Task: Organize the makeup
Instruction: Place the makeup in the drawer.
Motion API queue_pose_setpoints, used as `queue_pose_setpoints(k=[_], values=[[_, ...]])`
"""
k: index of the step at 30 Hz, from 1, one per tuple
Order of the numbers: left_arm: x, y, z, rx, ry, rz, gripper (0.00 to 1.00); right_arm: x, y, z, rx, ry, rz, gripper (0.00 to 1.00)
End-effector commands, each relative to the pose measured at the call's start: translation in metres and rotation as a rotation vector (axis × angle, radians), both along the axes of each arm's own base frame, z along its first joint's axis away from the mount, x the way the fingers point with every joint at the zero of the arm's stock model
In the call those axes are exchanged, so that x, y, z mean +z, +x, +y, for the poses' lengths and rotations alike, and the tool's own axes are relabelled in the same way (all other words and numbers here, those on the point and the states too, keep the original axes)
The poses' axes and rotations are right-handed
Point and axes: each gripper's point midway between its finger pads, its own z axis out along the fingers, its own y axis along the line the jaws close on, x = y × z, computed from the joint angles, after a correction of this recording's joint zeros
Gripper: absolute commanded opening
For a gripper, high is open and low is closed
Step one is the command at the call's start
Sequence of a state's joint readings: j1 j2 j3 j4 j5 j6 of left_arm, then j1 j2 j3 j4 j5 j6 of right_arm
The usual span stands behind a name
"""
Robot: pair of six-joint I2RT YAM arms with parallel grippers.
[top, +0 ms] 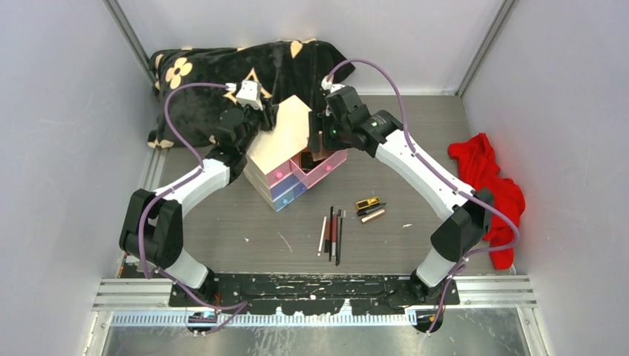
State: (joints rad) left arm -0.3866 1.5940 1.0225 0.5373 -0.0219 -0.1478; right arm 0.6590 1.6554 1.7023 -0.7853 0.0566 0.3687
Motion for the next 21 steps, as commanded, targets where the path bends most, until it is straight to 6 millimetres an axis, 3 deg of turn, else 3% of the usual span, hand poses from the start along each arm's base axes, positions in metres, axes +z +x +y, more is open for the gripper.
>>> queue_pose_setpoints(k=[1, 10, 17, 21], values=[[-0.2, -0.075, 0.018, -0.004, 0.18, 0.649, 0.38, 0.023, -0.009, -0.005, 0.026, 0.032, -0.045, 0.01], [-0.199, -0.075, 0.019, -0.004, 0.182, 0.647, 0.38, 0.016, -0.024, -0.011, 0.082, -0.009, -0.01, 0.04], [-0.197, -0.075, 0.019, -0.001, 0.183, 0.641, 0.38, 0.019, -0.031, -0.017, 0.115, -0.055, -0.026, 0.37], [-0.198, -0.075, 0.019, -0.003, 0.184, 0.643, 0.38, 0.02, -0.033, -0.023, 0.111, -0.071, -0.035, 0.47]])
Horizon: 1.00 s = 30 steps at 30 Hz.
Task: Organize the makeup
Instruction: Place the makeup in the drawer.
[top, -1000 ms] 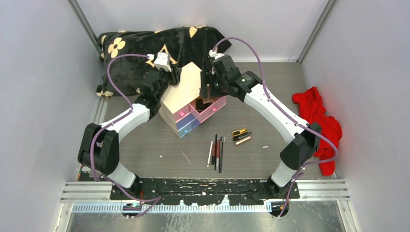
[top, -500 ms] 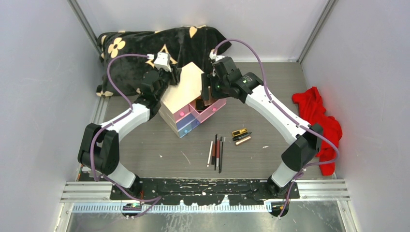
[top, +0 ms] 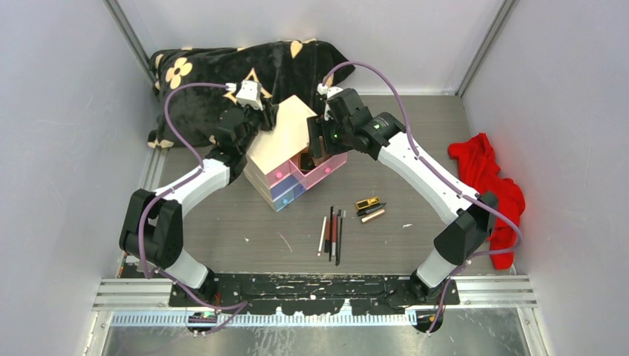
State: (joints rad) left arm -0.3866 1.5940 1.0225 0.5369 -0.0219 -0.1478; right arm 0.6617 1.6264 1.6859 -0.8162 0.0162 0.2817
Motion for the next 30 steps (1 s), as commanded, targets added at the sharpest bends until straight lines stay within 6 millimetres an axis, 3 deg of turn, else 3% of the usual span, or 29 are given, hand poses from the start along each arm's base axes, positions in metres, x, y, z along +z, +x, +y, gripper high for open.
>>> queue_pose_setpoints(k=[1, 3, 5, 7, 8, 14, 19, 23, 27, 30], values=[[-0.198, -0.075, 0.019, -0.002, 0.184, 0.644, 0.38, 0.019, -0.02, -0.019, 0.023, -0.029, -0.029, 0.53], [-0.198, -0.075, 0.019, -0.003, 0.184, 0.644, 0.38, 0.019, -0.02, -0.02, 0.029, -0.037, -0.03, 0.69], [-0.198, -0.075, 0.019, -0.003, 0.184, 0.644, 0.38, 0.018, -0.02, -0.022, 0.029, -0.051, -0.035, 0.75], [-0.198, -0.075, 0.019, -0.004, 0.185, 0.644, 0.38, 0.017, -0.019, -0.023, 0.03, -0.059, -0.037, 0.97], [-0.198, -0.075, 0.019, -0.003, 0.184, 0.645, 0.38, 0.018, -0.018, -0.023, 0.033, -0.063, -0.042, 1.0], [-0.197, -0.074, 0.019, -0.004, 0.183, 0.642, 0.38, 0.015, -0.013, -0.02, 0.036, -0.07, -0.045, 1.0], [-0.197, -0.075, 0.019, -0.004, 0.184, 0.642, 0.38, 0.032, -0.01, -0.024, 0.013, -0.052, -0.099, 1.0], [-0.197, -0.074, 0.019, -0.004, 0.183, 0.642, 0.38, 0.055, -0.009, -0.05, -0.067, -0.102, -0.182, 1.0], [-0.198, -0.074, 0.019, -0.004, 0.184, 0.644, 0.38, 0.096, -0.012, -0.085, -0.177, -0.119, -0.328, 1.0], [-0.2, -0.075, 0.018, -0.006, 0.185, 0.649, 0.38, 0.106, -0.02, -0.101, -0.213, -0.102, -0.399, 1.0]])
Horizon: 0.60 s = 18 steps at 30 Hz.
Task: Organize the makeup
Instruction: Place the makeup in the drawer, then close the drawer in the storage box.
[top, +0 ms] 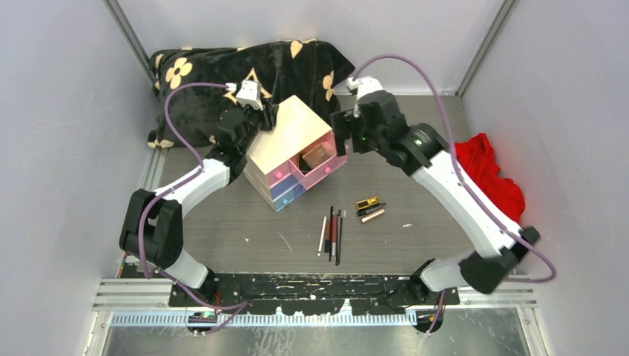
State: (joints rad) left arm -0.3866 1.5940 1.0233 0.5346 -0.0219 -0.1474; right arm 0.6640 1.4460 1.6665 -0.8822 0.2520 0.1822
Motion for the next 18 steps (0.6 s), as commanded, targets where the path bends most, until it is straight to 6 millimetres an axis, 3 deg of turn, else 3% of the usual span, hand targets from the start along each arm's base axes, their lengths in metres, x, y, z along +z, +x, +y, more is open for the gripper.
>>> queue_pose_setpoints(k=[1, 3, 5, 7, 10, 12, 18], values=[[-0.2, -0.075, 0.018, -0.006, 0.183, 0.648, 0.38, 0.052, -0.013, -0.039, -0.081, 0.032, -0.209, 1.0], [-0.2, -0.075, 0.018, -0.005, 0.184, 0.647, 0.38, 0.04, -0.018, -0.039, -0.067, 0.027, -0.181, 1.0], [-0.2, -0.075, 0.019, -0.001, 0.186, 0.648, 0.38, 0.018, -0.021, -0.039, -0.068, 0.006, -0.129, 0.91], [-0.2, -0.075, 0.019, -0.001, 0.188, 0.649, 0.38, -0.002, -0.025, -0.036, -0.052, -0.005, -0.082, 0.75], [-0.201, -0.075, 0.019, -0.003, 0.189, 0.65, 0.38, -0.024, -0.034, -0.027, -0.003, 0.026, -0.035, 0.42], [-0.202, -0.074, 0.019, 0.001, 0.19, 0.651, 0.38, -0.032, -0.041, -0.018, 0.039, 0.074, -0.015, 0.28], [-0.204, -0.075, 0.02, 0.005, 0.197, 0.657, 0.38, -0.047, -0.046, -0.009, 0.075, 0.107, 0.006, 0.24]])
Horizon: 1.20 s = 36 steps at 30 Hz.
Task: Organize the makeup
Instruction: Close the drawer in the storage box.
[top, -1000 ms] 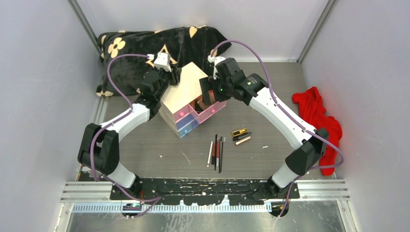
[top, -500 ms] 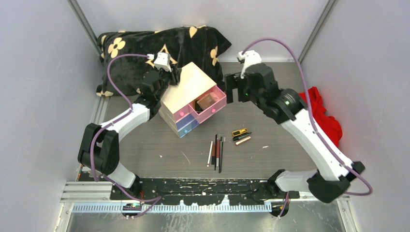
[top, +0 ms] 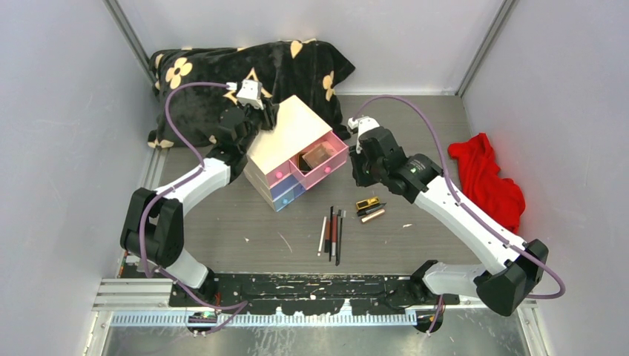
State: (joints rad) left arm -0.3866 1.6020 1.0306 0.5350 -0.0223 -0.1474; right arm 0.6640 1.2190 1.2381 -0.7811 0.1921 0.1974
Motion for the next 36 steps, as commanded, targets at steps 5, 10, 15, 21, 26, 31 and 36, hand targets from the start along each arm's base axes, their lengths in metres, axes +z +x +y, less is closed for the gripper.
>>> queue_pose_setpoints(k=[5, 10, 15, 21, 26, 31, 36], values=[[-0.202, -0.077, 0.023, 0.012, 0.197, 0.644, 0.28, 0.034, 0.012, 0.028, 0.053, 0.166, -0.112, 0.21], [-0.201, -0.079, 0.022, 0.001, 0.198, 0.643, 0.25, 0.031, 0.021, 0.035, 0.061, 0.174, -0.131, 0.21], [-0.196, -0.08, 0.024, 0.003, 0.204, 0.624, 0.14, 0.025, 0.029, 0.047, 0.085, 0.186, -0.127, 0.21], [-0.198, -0.079, 0.021, -0.009, 0.202, 0.631, 0.0, 0.017, 0.036, 0.058, 0.102, 0.196, -0.117, 0.21], [-0.199, -0.079, 0.02, -0.014, 0.203, 0.631, 0.0, 0.017, 0.046, 0.066, 0.114, 0.204, -0.139, 0.21], [-0.2, -0.081, 0.02, -0.018, 0.202, 0.635, 0.0, 0.024, 0.058, 0.074, 0.124, 0.208, -0.168, 0.21], [-0.201, -0.081, 0.02, -0.02, 0.206, 0.636, 0.0, 0.033, 0.071, 0.082, 0.131, 0.215, -0.218, 0.21]])
